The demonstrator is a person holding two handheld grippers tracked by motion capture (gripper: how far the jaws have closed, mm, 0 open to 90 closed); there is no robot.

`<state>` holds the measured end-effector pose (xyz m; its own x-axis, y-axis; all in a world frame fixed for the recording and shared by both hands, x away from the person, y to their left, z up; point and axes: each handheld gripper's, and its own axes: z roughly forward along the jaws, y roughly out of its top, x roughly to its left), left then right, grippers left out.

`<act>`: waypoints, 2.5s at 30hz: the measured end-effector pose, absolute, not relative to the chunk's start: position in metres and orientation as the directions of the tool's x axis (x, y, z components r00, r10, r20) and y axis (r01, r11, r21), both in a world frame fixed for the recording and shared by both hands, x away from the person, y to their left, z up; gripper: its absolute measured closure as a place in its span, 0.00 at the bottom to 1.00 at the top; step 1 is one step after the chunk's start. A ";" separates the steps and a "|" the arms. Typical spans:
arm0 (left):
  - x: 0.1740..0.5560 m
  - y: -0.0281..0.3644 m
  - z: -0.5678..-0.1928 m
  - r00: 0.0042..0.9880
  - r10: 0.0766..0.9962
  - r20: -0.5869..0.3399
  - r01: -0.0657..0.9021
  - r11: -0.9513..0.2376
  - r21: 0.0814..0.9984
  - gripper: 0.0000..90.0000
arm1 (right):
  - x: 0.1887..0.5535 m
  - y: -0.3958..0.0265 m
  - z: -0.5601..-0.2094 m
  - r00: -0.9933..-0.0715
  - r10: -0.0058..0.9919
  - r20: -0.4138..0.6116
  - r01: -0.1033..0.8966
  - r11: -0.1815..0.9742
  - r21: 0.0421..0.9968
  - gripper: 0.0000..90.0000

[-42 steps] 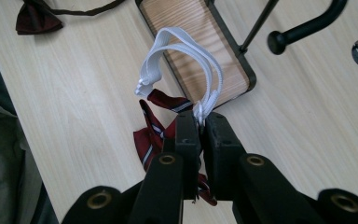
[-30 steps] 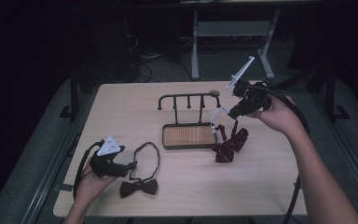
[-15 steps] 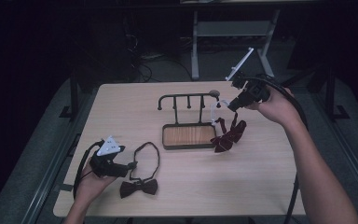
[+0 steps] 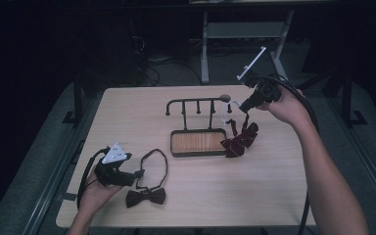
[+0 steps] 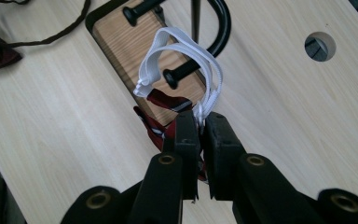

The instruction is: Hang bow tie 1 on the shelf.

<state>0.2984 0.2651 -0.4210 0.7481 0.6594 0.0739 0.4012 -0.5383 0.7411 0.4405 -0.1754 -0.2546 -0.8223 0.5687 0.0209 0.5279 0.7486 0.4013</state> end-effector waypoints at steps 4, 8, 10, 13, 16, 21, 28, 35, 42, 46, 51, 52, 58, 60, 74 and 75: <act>0.298 0.265 -0.421 0.749 0.658 0.072 0.403 -0.539 0.740 0.25 | 0.445 -0.178 -0.259 -0.813 0.582 0.030 0.543 0.737 0.402 0.93; 0.298 0.264 -0.422 0.750 0.658 0.070 0.404 -0.539 0.739 0.25 | 0.448 -0.181 -0.264 -0.807 0.589 0.042 0.554 0.730 0.400 0.93; 0.298 0.264 -0.422 0.750 0.657 0.074 0.402 -0.542 0.738 0.25 | 0.449 -0.181 -0.266 -0.803 0.594 0.043 0.560 0.727 0.397 0.93; 0.298 0.264 -0.421 0.750 0.658 0.072 0.402 -0.539 0.740 0.25 | 0.450 -0.181 -0.268 -0.803 0.594 0.047 0.561 0.727 0.395 0.93; 0.298 0.265 -0.421 0.750 0.658 0.071 0.403 -0.540 0.739 0.25 | 0.451 -0.182 -0.271 -0.803 0.594 0.049 0.562 0.727 0.396 0.93; 0.298 0.265 -0.421 0.750 0.658 0.070 0.405 -0.540 0.737 0.25 | 0.451 -0.184 -0.274 -0.804 0.592 0.058 0.562 0.724 0.401 0.91; 0.298 0.264 -0.422 0.748 0.660 0.071 0.409 -0.542 0.734 0.25 | 0.448 -0.187 -0.278 -0.812 0.579 0.071 0.554 0.727 0.407 0.88; 0.298 0.263 -0.422 0.750 0.658 0.073 0.408 -0.546 0.731 0.25 | 0.441 -0.192 -0.284 -0.825 0.558 0.088 0.539 0.729 0.421 0.85; 0.298 0.263 -0.423 0.752 0.655 0.072 0.409 -0.551 0.728 0.25 | 0.433 -0.196 -0.294 -0.837 0.536 0.106 0.524 0.733 0.434 0.81; 0.298 0.262 -0.423 0.753 0.654 0.075 0.409 -0.554 0.725 0.25 | 0.429 -0.196 -0.300 -0.842 0.529 0.110 0.520 0.738 0.429 0.78; 0.299 0.263 -0.423 0.754 0.653 0.072 0.409 -0.553 0.726 0.25 | 0.424 -0.199 -0.306 -0.844 0.523 0.119 0.516 0.732 0.444 0.76; 0.299 0.263 -0.424 0.754 0.654 0.067 0.411 -0.548 0.729 0.25 | 0.422 -0.200 -0.307 -0.845 0.521 0.120 0.515 0.731 0.449 0.75; 0.299 0.264 -0.424 0.750 0.659 0.058 0.414 -0.536 0.736 0.23 | 0.413 -0.203 -0.318 -0.847 0.515 0.136 0.516 0.731 0.446 0.73; 0.299 0.264 -0.424 0.750 0.658 0.061 0.416 -0.542 0.731 0.23 | 0.410 -0.204 -0.322 -0.846 0.512 0.146 0.518 0.728 0.449 0.72; 0.303 0.263 -0.426 0.744 0.667 0.038 0.444 -0.536 0.718 0.29 | 0.393 -0.215 -0.344 -0.842 0.510 0.177 0.529 0.713 0.461 0.62; 0.303 0.264 -0.425 0.742 0.669 0.037 0.446 -0.534 0.718 0.29 | 0.392 -0.215 -0.346 -0.845 0.505 0.178 0.524 0.714 0.465 0.62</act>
<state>0.3033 0.2636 -0.4254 0.7419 0.6695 0.0371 0.4462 -0.5342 0.7180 0.3924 -0.2152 -0.3463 -0.8447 0.5047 0.1783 0.5244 0.7136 0.4645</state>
